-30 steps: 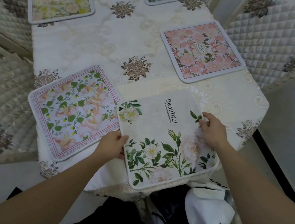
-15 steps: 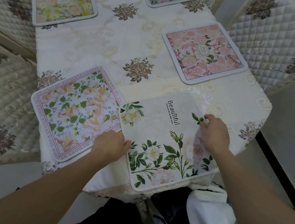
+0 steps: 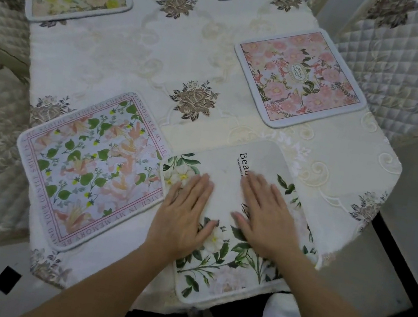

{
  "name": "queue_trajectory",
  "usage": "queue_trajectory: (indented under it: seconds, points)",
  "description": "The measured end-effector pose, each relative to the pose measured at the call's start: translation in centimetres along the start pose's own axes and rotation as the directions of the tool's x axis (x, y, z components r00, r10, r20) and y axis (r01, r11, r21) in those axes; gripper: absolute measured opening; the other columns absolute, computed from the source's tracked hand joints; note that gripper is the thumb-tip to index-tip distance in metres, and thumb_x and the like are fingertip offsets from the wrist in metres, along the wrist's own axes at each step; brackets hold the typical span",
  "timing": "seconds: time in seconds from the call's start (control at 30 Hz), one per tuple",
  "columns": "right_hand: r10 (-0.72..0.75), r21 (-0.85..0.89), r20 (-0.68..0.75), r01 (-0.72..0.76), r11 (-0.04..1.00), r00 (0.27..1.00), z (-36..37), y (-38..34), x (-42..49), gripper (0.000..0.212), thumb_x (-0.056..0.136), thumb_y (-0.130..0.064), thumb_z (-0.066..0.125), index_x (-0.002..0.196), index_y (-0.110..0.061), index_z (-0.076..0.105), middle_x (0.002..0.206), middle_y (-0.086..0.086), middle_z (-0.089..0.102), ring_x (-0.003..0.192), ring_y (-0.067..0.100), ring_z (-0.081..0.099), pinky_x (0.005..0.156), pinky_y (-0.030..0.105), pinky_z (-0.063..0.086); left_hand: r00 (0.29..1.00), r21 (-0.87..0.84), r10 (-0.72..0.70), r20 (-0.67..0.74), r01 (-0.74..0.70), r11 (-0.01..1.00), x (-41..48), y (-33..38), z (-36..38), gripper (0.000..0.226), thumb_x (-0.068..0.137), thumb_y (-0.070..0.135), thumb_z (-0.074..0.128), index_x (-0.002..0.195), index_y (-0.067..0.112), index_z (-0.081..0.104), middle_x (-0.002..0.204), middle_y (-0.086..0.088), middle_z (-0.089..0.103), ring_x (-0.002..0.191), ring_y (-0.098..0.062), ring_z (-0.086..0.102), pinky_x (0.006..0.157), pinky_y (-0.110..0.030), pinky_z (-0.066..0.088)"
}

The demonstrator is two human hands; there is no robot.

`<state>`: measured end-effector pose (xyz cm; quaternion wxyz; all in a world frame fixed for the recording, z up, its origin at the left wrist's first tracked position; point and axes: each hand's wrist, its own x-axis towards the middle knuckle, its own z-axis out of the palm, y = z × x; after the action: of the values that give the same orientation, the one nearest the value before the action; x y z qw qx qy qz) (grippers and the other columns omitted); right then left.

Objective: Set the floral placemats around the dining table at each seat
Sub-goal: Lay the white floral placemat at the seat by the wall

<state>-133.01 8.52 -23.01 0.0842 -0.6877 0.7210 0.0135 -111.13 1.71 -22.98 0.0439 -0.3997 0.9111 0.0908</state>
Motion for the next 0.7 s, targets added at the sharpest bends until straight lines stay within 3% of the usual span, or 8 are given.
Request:
queue_trajectory:
  seconds: [0.13,0.43,0.7]
  points:
    - [0.115,0.019,0.036,-0.116,0.993,0.993,-0.7,5.4,-1.0,0.077,0.098,-0.059,0.019,0.155,-0.013,-0.005,0.163,0.003,-0.009,0.149,0.014,-0.012,0.122,0.038,0.004,0.997,0.021,-0.080,-0.001,0.080,0.997,-0.4,-2.5,-0.3,0.077,0.098,0.058,0.021,0.156,0.012,-0.001,0.165,-0.005,-0.007,0.151,-0.018,-0.011,0.123,-0.046,0.006]
    - [0.140,0.016,0.099,-0.142,0.990,0.985,-1.4,5.7,-1.0,0.078,0.097,-0.062,0.013,0.154,-0.013,-0.010,0.162,0.003,-0.015,0.149,0.016,-0.014,0.122,0.039,0.005,0.997,0.041,-0.055,0.062,0.052,0.998,-0.4,-3.1,-1.2,0.077,0.098,0.059,0.019,0.156,0.010,0.003,0.165,-0.006,-0.001,0.151,-0.019,-0.007,0.122,-0.047,0.005]
    - [0.162,0.012,0.059,-0.163,0.987,0.985,-6.5,2.5,2.8,0.085,0.088,-0.065,-0.002,0.155,-0.012,0.005,0.163,0.007,0.004,0.150,0.022,0.001,0.121,0.037,0.004,0.979,0.101,-0.195,0.054,0.189,0.977,-1.8,-7.6,-7.3,0.081,0.088,0.065,-0.008,0.153,0.016,-0.014,0.162,-0.002,-0.016,0.148,-0.018,-0.018,0.122,-0.041,-0.010]
